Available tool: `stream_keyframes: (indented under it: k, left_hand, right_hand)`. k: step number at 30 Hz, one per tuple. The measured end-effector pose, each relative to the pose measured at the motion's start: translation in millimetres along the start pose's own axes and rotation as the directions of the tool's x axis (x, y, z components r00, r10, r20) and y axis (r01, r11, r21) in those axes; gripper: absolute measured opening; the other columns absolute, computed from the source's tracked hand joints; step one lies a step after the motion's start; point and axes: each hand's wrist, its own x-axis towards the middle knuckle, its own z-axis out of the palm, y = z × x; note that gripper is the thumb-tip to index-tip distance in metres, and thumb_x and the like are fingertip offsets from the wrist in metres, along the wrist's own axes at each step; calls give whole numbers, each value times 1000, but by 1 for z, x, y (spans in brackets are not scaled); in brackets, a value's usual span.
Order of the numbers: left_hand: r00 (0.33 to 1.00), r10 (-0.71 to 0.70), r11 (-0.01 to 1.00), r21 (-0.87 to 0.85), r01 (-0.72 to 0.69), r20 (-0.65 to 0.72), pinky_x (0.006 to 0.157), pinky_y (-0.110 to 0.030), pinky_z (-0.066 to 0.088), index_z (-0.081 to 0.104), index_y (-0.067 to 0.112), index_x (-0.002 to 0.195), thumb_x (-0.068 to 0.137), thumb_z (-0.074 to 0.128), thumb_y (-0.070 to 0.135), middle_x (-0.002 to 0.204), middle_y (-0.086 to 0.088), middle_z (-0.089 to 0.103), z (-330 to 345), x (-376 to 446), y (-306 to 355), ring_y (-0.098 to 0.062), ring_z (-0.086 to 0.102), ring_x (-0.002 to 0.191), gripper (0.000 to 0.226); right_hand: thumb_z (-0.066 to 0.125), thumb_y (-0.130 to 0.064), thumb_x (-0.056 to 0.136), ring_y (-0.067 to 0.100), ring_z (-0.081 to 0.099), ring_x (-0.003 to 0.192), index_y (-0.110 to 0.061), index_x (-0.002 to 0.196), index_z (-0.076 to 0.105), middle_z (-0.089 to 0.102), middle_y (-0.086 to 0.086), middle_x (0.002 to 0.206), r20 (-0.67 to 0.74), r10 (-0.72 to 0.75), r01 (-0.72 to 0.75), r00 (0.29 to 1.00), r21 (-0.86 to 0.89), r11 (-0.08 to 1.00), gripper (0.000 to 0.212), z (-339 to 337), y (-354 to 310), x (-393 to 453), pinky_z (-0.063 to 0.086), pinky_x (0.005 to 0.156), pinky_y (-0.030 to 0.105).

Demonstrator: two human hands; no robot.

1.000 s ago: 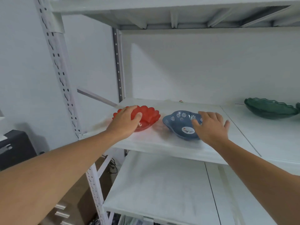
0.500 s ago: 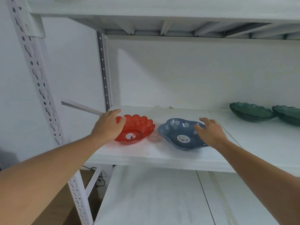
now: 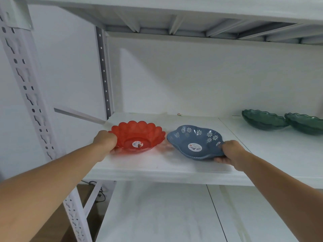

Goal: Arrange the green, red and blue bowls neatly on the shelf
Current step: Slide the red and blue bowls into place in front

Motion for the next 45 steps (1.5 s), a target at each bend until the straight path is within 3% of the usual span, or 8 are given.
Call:
stream_keyframes:
  k: [3,8,11,16,20,26,34,45]
  left_hand:
    - [999,21,995,-97,-16,44,92,-57,63,68,0,113,103,53,9,108,-26,77,14,7,12,-43,77,98,20]
    - [990,75,977,-209,-50,115,47,-30,62,67,-3,119,104,48,-1,107,-18,74,57,0,40,-25,72,55,24]
    - [987,98,976,-204,-70,128,44,-26,58,67,-4,115,103,45,0,105,-19,75,81,-15,49,-23,70,48,25]
    - [982,133,976,-189,-107,133,47,-27,60,67,-2,107,101,44,1,102,-20,76,128,-49,65,-23,72,49,25]
    - [988,109,971,-223,-83,108,48,-28,61,68,-4,113,102,51,6,102,-20,77,179,-77,76,-23,72,48,23]
    - [994,89,957,-281,-67,64,47,-28,60,68,-5,107,100,65,15,92,-17,77,276,-146,97,-22,68,45,21]
    - [999,31,965,-262,-22,31,47,-28,60,67,-3,111,101,63,14,95,-18,77,363,-196,116,-21,70,45,20]
    - [992,65,978,-204,-42,108,88,-54,65,66,0,104,96,48,12,85,-19,78,439,-182,131,-40,81,73,23]
  right_hand:
    - [44,-1,108,30,73,58,2,99,61,72,18,88,-75,3,6,997,115,993,19,-5,-1,-4,64,50,34]
    - [37,-6,106,29,68,43,0,112,61,74,21,88,-213,79,-40,974,182,982,25,-32,7,-1,59,49,31]
    - [38,-7,102,27,68,38,0,119,64,77,22,95,-256,65,-24,965,159,987,32,-62,16,1,57,42,26]
    - [38,-4,102,32,70,53,4,121,65,74,23,92,-269,43,12,962,197,980,34,-126,32,4,63,61,37]
    - [39,-3,104,32,68,54,6,118,64,73,25,90,-261,29,20,965,184,983,30,-182,51,19,59,46,30]
    - [40,-6,105,30,72,48,4,123,63,76,26,100,-227,-44,83,973,167,983,31,-285,93,86,68,76,48]
    - [37,-5,99,31,74,49,0,117,64,78,24,95,-213,-62,93,975,138,986,33,-370,112,137,68,69,43]
    - [34,-3,100,28,73,45,1,120,60,76,25,102,-319,30,24,947,163,986,33,-431,139,157,64,49,32]
